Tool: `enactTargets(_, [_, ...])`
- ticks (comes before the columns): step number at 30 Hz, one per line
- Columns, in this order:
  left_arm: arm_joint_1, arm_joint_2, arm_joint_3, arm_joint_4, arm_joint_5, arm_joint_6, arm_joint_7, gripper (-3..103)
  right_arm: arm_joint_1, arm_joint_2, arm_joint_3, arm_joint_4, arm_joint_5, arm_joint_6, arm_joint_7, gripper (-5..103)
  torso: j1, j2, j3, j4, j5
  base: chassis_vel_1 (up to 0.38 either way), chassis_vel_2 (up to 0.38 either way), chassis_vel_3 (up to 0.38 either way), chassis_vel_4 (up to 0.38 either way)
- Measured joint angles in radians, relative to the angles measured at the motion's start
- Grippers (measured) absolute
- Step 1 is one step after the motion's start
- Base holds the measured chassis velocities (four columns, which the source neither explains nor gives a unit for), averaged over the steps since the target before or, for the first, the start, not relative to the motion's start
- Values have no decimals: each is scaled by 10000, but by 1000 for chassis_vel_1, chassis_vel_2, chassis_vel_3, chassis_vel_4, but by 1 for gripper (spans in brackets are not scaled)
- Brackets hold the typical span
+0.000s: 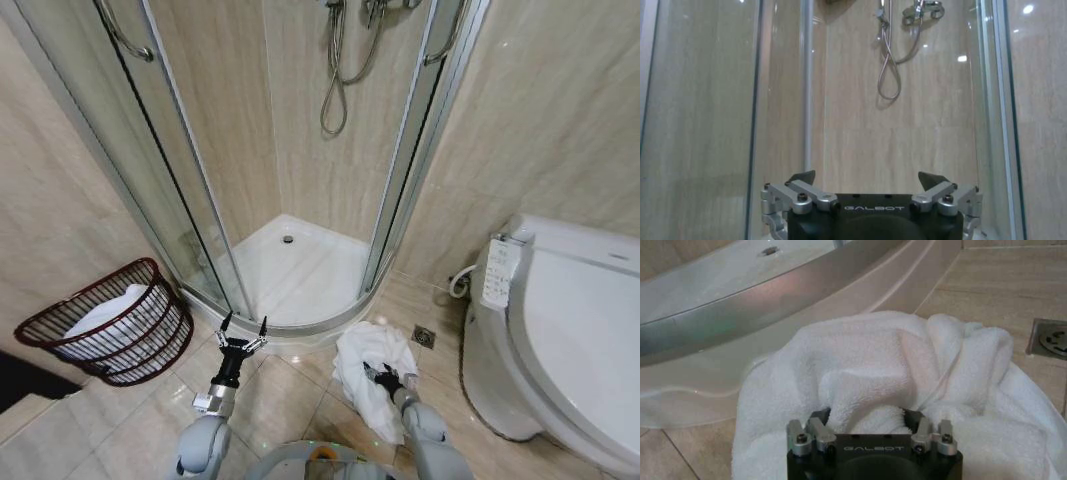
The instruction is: Discard the used towel into the hamper.
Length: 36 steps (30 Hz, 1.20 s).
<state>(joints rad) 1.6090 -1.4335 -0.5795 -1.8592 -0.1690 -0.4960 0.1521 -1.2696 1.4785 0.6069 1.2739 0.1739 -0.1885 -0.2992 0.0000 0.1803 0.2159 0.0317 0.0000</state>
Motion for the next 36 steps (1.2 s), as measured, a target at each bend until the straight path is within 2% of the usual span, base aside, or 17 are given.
enactTargets(3, [11,-58,28,-26,52,4,1,100,-23,-24,38,-102,16,114,20,61,0,0,0,0,0,0,0,0,0])
enactTargets(6, [27,-63,19,-52,53,7,1,100,-38,-68,51,-154,30,164,20,57,0,0,0,0,0,0,0,0,0])
enactTargets(7, [32,-56,5,-66,53,8,1,100,-52,-98,56,-184,45,193,21,49,0,0,0,0,0,0,0,0,0])
enactTargets(9, [36,-51,-2,-73,50,8,1,100,-55,-111,64,-208,53,225,29,49,0,0,0,0,0,0,0,0,0])
enactTargets(13, [59,-58,9,-152,-1,8,24,100,-86,-134,114,-222,64,329,87,33,0,0,0,1,2,0,0,0,0])
enactTargets(19, [20,-80,24,-192,-9,41,39,100,-167,-198,175,-122,118,362,105,22,0,0,0,0,2,0,0,0,0])
enactTargets(22, [-3,-79,27,-196,-23,51,42,100,-288,-166,215,111,119,643,362,16,0,0,1,0,2,0,0,0,0])
enactTargets(24, [-39,-74,39,-168,-44,52,44,100,-627,-92,153,778,104,1178,997,10,0,-1,1,-1,3,0,0,0,0])
enactTargets(27, [-68,-82,53,-117,-47,52,45,100,-857,-56,122,1305,150,1257,1297,9,0,-1,1,-1,3,0,0,0,0])
enactTargets(36, [-95,-206,208,-28,-90,-44,53,100,-2392,198,113,4813,24,1887,2376,9,0,0,1,-1,0,0,0,0,0])
